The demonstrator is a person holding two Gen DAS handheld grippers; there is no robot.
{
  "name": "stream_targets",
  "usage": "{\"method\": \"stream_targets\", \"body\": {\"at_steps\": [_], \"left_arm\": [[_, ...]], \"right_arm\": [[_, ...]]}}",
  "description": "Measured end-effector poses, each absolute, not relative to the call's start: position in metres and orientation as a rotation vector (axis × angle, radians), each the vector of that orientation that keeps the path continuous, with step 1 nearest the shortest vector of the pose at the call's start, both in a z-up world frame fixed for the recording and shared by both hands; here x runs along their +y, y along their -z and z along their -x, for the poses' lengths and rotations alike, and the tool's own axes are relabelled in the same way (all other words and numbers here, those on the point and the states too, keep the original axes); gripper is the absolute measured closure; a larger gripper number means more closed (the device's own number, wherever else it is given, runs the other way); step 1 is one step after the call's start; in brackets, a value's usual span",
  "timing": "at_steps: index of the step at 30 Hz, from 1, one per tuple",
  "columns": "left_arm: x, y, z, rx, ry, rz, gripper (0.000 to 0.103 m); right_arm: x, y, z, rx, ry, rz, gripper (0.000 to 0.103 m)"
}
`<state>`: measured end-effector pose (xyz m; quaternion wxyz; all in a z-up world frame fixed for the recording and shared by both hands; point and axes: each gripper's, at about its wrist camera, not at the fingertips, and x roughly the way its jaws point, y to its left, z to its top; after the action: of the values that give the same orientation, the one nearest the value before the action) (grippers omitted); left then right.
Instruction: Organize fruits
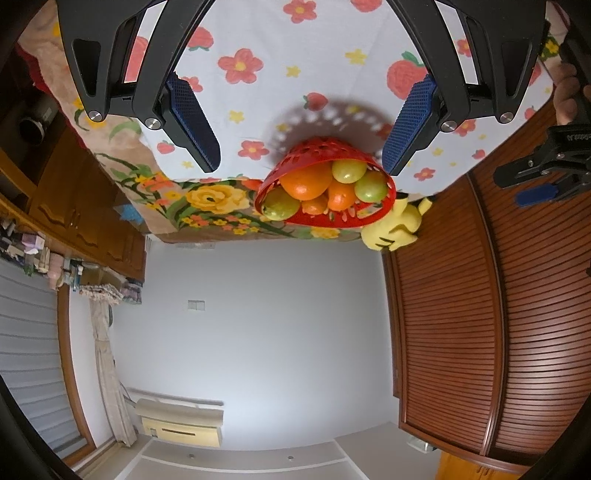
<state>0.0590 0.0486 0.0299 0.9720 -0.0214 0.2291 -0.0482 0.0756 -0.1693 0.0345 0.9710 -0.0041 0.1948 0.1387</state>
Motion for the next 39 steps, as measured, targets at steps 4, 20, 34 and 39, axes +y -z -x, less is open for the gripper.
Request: {"method": "stream_targets", "body": {"at_steps": [4,20,34,39], "left_arm": [[0.049,-0.030,-0.057,0.459,0.093,0.042,0.008],[0.046,-0.033,-0.052,0.449,0.094,0.041,0.008],[0.045,-0.037,-0.046,0.441,0.101,0.038,0.008],[0.044,-0.038,-0.045,0.442,0.101,0.038,0.008]], "right_arm": [[-0.169,-0.036,-0.075,0.388,-0.281,0.009,0.012],[-0.169,-0.038,-0.073,0.390,-0.288,0.008,0.012],[-0.170,-0.038,-0.072,0.389,-0.287,0.007,0.012],[-0.170,-0.038,-0.072,0.386,-0.287,0.007,0.012]]}}
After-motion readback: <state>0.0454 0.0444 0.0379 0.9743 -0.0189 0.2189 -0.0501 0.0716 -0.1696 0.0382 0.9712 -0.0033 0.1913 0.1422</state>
